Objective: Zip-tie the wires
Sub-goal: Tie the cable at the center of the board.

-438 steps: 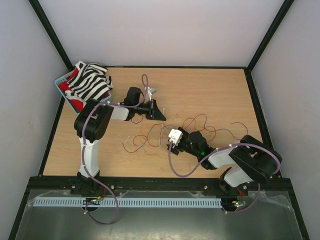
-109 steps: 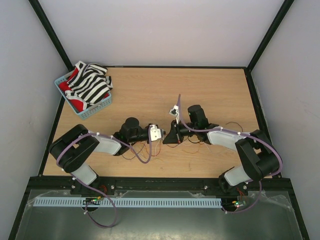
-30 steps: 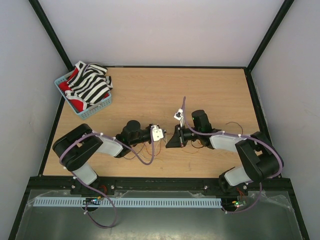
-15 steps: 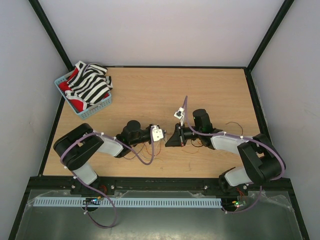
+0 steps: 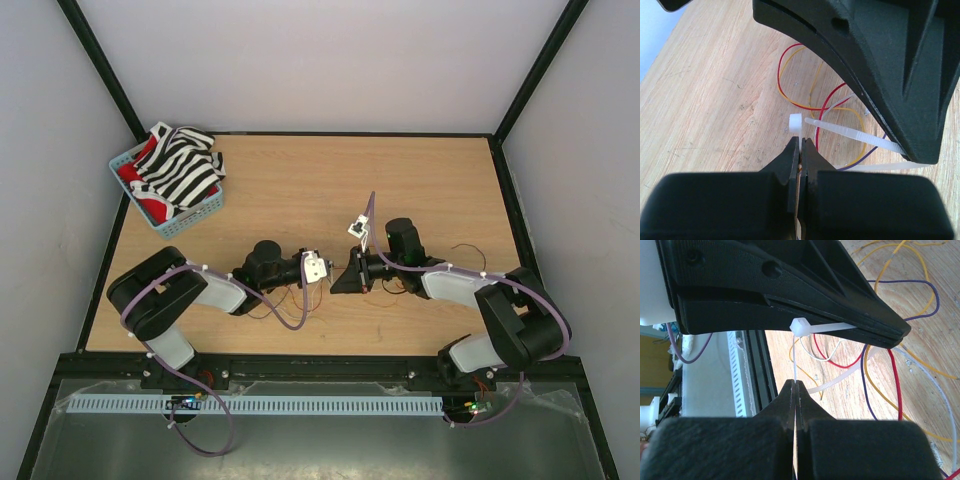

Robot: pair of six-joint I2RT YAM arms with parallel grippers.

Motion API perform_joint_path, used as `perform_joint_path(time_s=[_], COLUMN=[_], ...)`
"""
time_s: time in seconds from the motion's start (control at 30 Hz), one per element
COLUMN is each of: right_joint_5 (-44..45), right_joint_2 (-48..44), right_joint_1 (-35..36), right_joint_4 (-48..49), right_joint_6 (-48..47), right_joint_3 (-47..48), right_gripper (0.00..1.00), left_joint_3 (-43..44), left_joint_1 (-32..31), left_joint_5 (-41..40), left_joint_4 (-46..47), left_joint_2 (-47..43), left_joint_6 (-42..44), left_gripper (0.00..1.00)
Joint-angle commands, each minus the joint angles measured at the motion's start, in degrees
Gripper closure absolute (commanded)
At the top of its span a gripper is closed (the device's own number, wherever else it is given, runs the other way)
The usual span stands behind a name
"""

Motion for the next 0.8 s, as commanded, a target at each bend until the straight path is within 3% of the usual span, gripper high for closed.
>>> perform_joint_path(time_s=[0.0,0.77], right_joint_5=[-1.3,-0.9], right_joint_2=[0.1,0.5], right_joint_1=[0.1,0.1], right_joint_4=[1.3,1.3], right_joint_6=[-0.2,-0.2], right_joint_3=[0.9,1.1], right_gripper=[1.0,1.0], left_joint_3=[0.9,0.5], left_joint_1=[0.4,0.3], left_joint_5=[1.0,1.8], left_joint_4=[2.8,3.0], left_joint_2=[-0.2,-1.0], left_joint_6=[0.0,0.2], left_gripper=[1.0,1.0])
